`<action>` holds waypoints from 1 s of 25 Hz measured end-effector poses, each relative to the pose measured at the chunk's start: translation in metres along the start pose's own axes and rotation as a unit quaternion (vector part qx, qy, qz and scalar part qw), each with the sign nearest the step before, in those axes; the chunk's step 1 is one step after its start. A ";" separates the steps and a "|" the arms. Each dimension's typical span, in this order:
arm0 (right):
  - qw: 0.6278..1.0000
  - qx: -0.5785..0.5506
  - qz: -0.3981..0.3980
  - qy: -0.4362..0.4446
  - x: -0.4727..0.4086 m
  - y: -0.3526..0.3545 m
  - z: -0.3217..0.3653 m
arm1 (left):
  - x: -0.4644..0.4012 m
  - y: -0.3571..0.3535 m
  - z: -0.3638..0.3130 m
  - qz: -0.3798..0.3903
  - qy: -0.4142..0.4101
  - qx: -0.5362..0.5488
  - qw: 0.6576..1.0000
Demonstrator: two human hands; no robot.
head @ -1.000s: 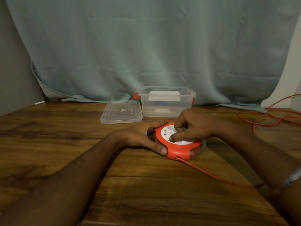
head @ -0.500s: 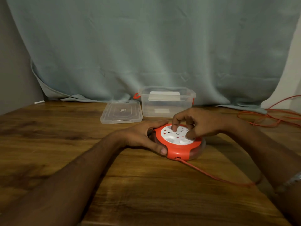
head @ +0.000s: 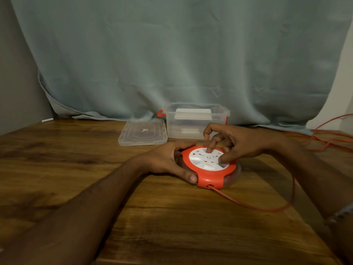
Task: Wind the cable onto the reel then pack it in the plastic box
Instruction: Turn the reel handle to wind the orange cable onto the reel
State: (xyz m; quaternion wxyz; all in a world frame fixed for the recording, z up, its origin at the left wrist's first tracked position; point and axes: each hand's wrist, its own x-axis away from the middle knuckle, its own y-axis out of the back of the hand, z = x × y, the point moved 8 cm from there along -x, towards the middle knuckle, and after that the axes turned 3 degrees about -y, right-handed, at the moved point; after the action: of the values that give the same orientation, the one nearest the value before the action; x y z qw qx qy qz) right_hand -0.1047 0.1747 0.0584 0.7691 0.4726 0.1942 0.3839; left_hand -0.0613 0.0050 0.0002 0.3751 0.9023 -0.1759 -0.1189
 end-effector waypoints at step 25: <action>0.991 0.087 -0.073 0.064 -0.006 -0.021 0.029 | 0.006 0.005 0.015 0.048 0.026 0.014 0.998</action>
State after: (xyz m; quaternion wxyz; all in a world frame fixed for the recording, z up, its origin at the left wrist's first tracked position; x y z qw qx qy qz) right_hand -0.0811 0.1483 0.0537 0.7369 0.4970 0.3094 0.3380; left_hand -0.0621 -0.0097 -0.0069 0.3719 0.9009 -0.2109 -0.0744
